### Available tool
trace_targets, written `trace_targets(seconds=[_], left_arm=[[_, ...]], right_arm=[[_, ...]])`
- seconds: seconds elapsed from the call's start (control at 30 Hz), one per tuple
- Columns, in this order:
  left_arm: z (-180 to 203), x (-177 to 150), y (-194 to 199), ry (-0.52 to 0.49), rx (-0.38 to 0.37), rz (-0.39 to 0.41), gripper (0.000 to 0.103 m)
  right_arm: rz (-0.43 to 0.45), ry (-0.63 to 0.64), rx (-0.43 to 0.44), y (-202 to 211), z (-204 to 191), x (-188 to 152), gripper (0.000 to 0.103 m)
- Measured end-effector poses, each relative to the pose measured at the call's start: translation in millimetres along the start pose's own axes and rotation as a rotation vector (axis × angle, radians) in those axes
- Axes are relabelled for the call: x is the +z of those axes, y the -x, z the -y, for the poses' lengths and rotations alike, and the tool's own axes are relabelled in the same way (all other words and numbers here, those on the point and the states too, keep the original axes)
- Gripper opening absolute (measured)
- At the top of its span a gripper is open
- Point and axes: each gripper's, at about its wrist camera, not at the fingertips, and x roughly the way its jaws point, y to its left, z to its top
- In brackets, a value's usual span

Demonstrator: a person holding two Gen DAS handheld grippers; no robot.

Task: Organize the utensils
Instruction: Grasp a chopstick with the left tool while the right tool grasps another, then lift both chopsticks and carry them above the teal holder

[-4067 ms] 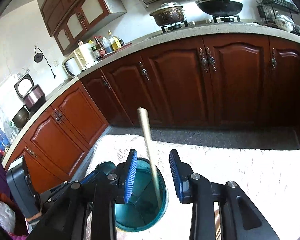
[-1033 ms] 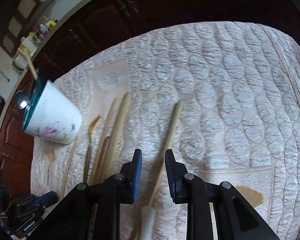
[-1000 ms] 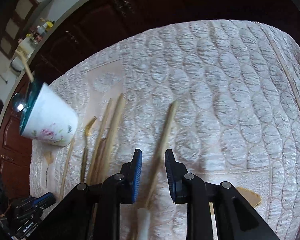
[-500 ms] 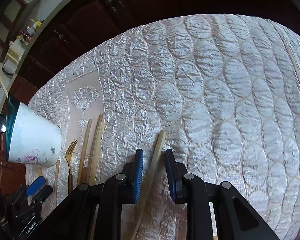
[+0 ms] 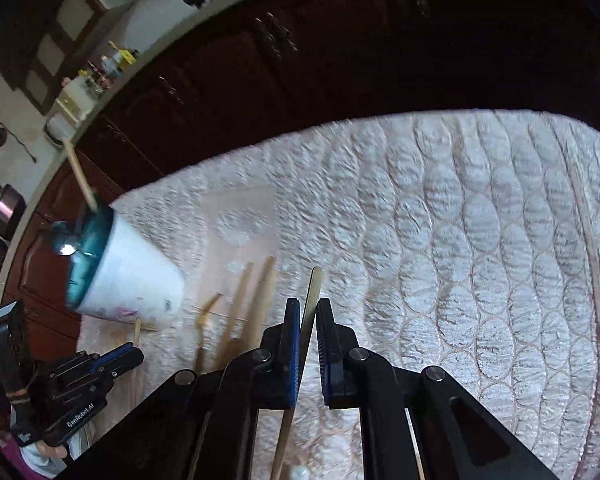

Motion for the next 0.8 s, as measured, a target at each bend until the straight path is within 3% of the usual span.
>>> trace_targets(seconds=[0.37,0.8], left_arm=[[-27,-6,107,0.038,-0.086,0.162,0.004],[-40,3,188,0.069,-0.138,0.29,0.004]], right_arm=[[0.137,0.1,0.06,79,-45,-6,0.006],[0.213,0.207,0.097,119,-90,1,0.005]])
